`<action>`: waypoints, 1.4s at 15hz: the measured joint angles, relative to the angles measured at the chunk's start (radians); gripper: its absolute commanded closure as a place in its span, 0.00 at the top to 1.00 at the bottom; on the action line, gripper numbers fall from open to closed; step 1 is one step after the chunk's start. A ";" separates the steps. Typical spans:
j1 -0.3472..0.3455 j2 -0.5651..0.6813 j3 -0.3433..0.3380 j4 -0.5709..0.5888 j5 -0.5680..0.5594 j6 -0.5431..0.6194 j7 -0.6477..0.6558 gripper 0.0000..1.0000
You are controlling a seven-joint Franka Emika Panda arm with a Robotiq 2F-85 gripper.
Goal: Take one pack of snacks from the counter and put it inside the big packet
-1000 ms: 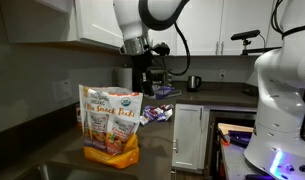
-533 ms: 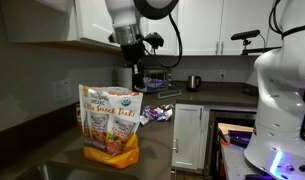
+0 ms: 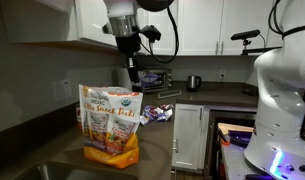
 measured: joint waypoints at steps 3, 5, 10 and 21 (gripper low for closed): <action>0.017 -0.014 0.000 0.009 0.026 0.000 -0.014 0.08; 0.024 -0.025 0.000 0.014 0.060 0.000 -0.042 0.08; 0.030 -0.044 -0.002 0.017 0.169 0.017 -0.143 0.08; 0.031 -0.058 -0.046 -0.118 0.441 0.461 -0.389 0.47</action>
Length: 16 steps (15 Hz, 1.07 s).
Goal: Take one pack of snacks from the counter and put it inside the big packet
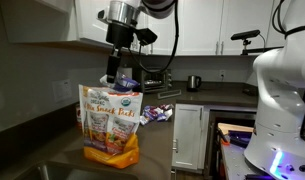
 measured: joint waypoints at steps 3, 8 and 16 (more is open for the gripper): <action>0.000 -0.006 -0.003 -0.063 0.000 0.119 -0.010 0.66; -0.005 -0.031 -0.023 -0.117 -0.043 0.157 -0.004 0.99; -0.109 -0.055 -0.048 -0.127 -0.299 0.144 0.163 1.00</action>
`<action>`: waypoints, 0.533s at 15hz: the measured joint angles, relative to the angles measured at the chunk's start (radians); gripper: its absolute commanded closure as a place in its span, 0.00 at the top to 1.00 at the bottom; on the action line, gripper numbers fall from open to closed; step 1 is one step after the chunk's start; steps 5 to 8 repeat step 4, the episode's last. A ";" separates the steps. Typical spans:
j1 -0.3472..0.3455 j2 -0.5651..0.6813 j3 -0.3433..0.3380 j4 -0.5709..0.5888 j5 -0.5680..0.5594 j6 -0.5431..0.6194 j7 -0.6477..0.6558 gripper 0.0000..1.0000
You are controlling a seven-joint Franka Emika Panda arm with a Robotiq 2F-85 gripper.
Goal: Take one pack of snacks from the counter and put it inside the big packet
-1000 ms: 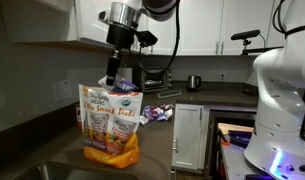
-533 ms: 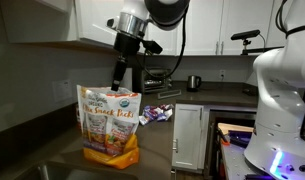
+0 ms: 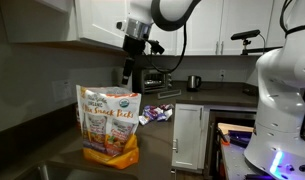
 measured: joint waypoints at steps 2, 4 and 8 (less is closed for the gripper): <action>-0.039 0.005 -0.001 0.000 -0.072 -0.018 0.065 1.00; -0.072 0.021 -0.006 0.000 -0.123 -0.038 0.107 1.00; -0.072 0.021 -0.006 0.000 -0.123 -0.038 0.107 1.00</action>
